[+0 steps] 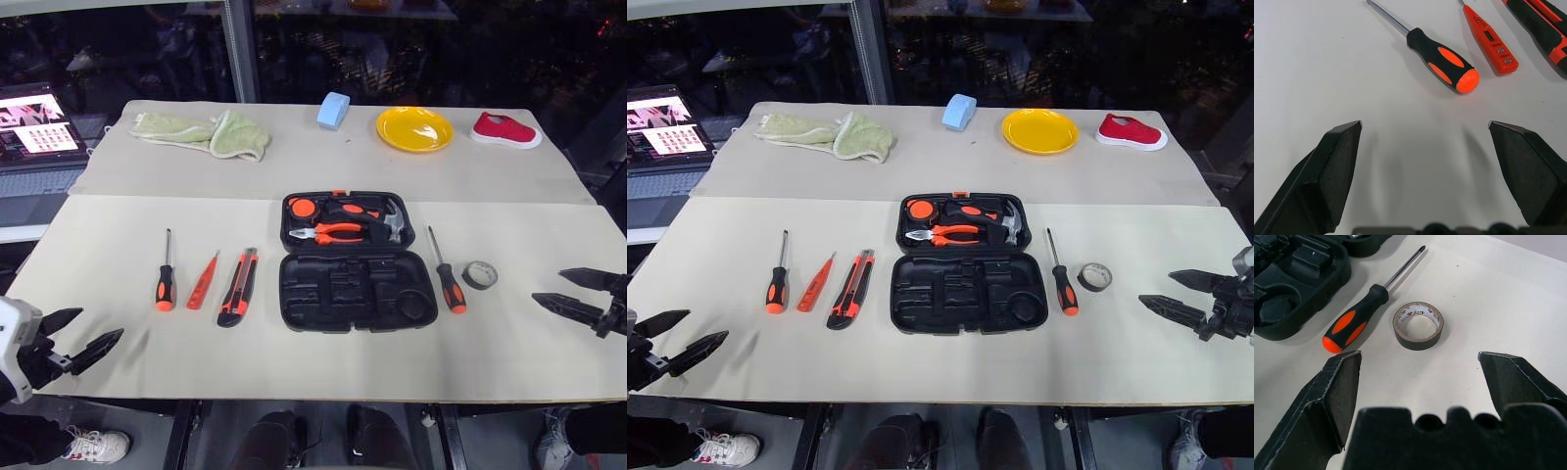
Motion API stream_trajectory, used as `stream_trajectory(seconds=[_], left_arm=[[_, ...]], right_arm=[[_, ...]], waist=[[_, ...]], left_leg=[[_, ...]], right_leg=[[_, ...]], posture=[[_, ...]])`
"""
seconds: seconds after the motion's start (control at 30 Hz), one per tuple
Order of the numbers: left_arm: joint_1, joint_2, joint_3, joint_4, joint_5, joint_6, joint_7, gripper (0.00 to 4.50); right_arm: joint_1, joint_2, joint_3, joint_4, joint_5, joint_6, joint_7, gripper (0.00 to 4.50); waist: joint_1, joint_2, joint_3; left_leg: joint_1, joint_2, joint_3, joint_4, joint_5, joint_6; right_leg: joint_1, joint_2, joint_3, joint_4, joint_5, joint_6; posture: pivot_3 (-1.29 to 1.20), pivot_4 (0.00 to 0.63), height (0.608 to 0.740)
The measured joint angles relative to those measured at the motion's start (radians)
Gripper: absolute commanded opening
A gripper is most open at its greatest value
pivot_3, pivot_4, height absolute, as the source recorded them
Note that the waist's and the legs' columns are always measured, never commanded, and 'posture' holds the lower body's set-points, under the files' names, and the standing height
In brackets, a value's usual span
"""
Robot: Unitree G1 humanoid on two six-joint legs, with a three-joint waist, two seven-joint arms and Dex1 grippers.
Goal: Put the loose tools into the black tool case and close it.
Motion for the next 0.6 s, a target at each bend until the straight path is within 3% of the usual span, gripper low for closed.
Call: stream_trajectory(seconds=[0.4,0.53,0.6], left_arm=[[-0.072,0.034,-0.087,-0.005,0.026,0.076,0.051,4.47],[-0.175,0.061,-0.125,-0.053,-0.002,0.221,0.117,4.47],[-0.299,0.084,-0.167,-0.070,-0.016,0.323,0.189,4.47]], right_arm=[[0.008,0.013,-0.012,-0.029,-0.017,-0.024,-0.043,4.43],[0.019,0.013,-0.045,-0.198,0.063,0.066,-0.042,4.43],[0.028,0.013,-0.043,-0.341,0.143,0.149,-0.037,4.43]], waist=[[0.001,0.001,0.000],[0.002,0.001,0.000],[0.007,0.000,0.000]], left_leg=[[0.000,0.000,0.000,0.000,0.000,-0.001],[0.001,0.000,-0.001,0.001,0.001,-0.001],[0.000,0.000,-0.002,0.002,0.001,-0.001]], right_leg=[[0.000,0.000,0.000,0.001,0.000,0.000],[0.000,0.001,0.000,0.003,0.000,0.000],[0.000,0.001,-0.001,0.003,0.001,-0.001]], posture=[[0.00,0.150,0.732],[0.00,0.150,0.732],[0.00,0.150,0.732]])
